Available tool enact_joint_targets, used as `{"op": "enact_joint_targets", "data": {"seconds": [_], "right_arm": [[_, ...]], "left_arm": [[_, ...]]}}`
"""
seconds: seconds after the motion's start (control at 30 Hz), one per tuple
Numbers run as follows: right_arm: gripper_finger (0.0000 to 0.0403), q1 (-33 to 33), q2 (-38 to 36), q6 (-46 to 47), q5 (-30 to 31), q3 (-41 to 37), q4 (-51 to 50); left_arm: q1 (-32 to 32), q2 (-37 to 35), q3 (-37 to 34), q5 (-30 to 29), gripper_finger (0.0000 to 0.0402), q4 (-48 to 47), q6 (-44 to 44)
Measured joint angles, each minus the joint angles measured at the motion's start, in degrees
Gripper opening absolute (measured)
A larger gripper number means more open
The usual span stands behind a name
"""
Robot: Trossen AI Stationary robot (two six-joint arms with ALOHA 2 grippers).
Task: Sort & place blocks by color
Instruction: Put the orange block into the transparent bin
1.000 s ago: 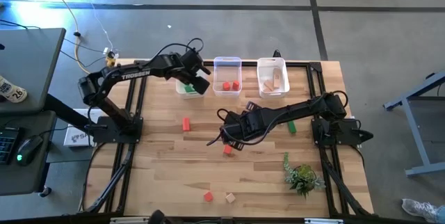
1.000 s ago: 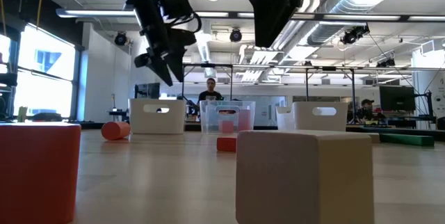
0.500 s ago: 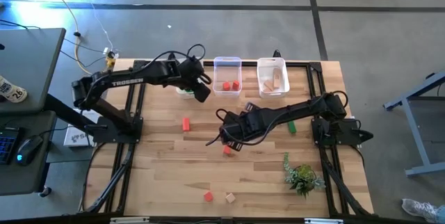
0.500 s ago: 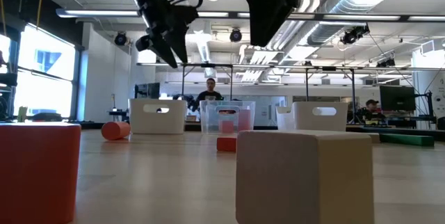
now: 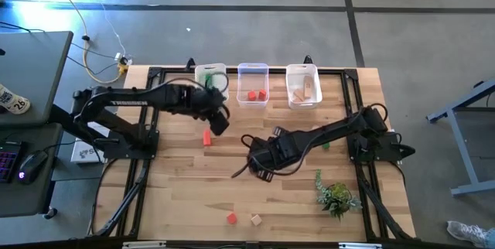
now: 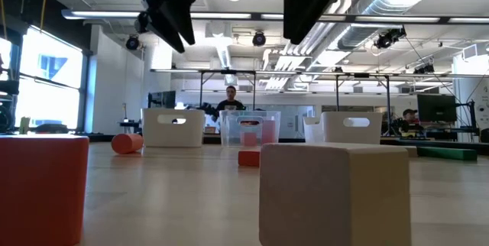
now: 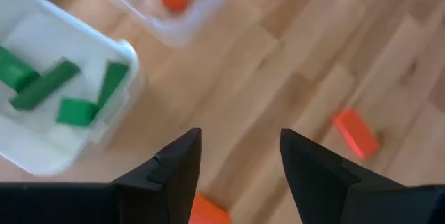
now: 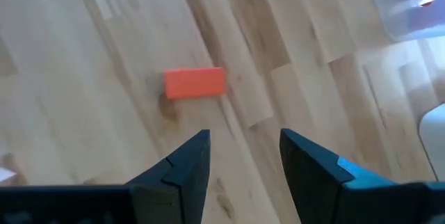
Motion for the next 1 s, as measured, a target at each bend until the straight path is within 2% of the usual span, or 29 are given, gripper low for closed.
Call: {"op": "enact_joint_targets", "data": {"seconds": [0.23,0.4,0.57,0.7,0.83,1.0], "right_arm": [[0.016,3.0,0.0,-0.3,-0.4,0.0,-0.1],[0.016,4.2,0.0,-4.0,-5.3,0.0,-0.1],[0.0163,5.2,0.0,-4.5,-6.7,0.0,-0.1],[0.0178,6.2,0.0,-6.3,-6.9,0.0,-0.1],[0.0203,7.1,0.0,-6.7,-4.5,0.0,0.1],[0.0225,7.4,0.0,-13.5,-3.6,0.0,1.0]], "left_arm": [[-7.6,-0.6,0.0,-0.8,0.0184,-3.4,-3.8],[-12.6,-0.8,0.0,-0.8,0.0184,-3.2,-5.9],[-17.6,-0.8,0.0,-1.6,0.0184,-3.1,-8.0],[-21.7,-0.8,0.0,-2.8,0.0184,-3.0,-9.9],[-25.9,-0.8,0.0,-2.9,0.0184,-3.1,-11.7],[-30.9,-0.8,0.0,-4.2,0.0184,-3.2,-14.6]]}}
